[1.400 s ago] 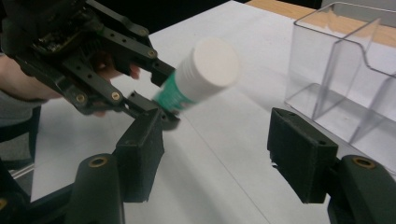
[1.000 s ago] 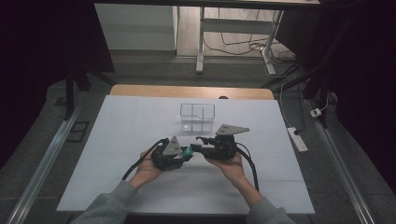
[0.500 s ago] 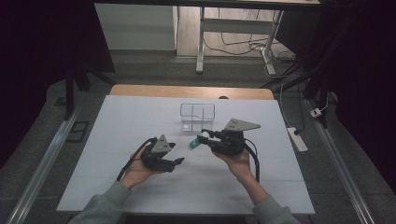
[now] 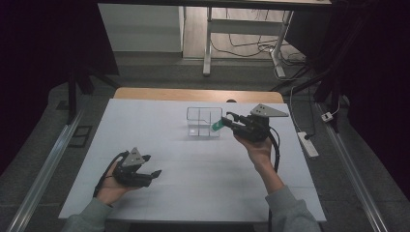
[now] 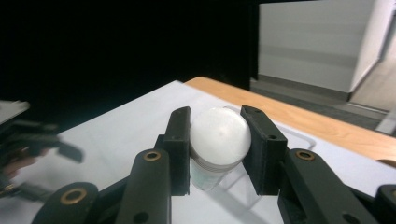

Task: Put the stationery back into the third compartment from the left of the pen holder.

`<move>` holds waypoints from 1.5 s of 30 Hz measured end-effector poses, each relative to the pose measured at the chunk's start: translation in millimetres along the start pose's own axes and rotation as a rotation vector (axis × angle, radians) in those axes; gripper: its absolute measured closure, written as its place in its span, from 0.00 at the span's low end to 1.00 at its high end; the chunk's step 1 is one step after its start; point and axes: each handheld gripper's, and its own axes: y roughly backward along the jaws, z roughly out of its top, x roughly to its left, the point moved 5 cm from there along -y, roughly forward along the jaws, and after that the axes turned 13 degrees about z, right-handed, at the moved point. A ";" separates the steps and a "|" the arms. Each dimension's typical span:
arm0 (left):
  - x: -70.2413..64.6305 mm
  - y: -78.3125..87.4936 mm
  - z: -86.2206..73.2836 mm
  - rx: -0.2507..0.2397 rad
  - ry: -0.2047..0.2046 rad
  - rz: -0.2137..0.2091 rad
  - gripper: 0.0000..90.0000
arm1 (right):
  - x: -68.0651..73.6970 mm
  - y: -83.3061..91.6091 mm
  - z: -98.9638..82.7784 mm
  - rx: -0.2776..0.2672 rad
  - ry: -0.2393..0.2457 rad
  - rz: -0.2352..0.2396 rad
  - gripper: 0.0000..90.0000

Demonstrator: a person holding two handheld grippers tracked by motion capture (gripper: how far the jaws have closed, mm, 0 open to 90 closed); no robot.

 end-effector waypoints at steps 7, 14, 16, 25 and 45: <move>11.1 7.6 -18.0 0.011 0.041 0.022 0.33 | -21.5 -7.5 15.9 0.000 -0.008 -0.057 0.71; 17.3 9.9 -25.3 0.011 0.065 0.033 0.32 | -41.6 -27.9 12.4 0.064 -0.002 -0.127 0.71; 18.9 9.4 -26.6 0.015 0.070 0.037 0.32 | -49.6 -32.9 8.3 0.072 -0.022 -0.143 0.71; 19.8 6.1 -29.6 0.032 0.069 0.033 0.32 | -70.4 -54.1 -11.2 0.121 -0.080 -0.166 0.59; 21.8 5.6 -31.6 0.041 0.073 0.039 0.31 | -24.2 9.1 -54.9 0.208 -0.037 -0.085 0.47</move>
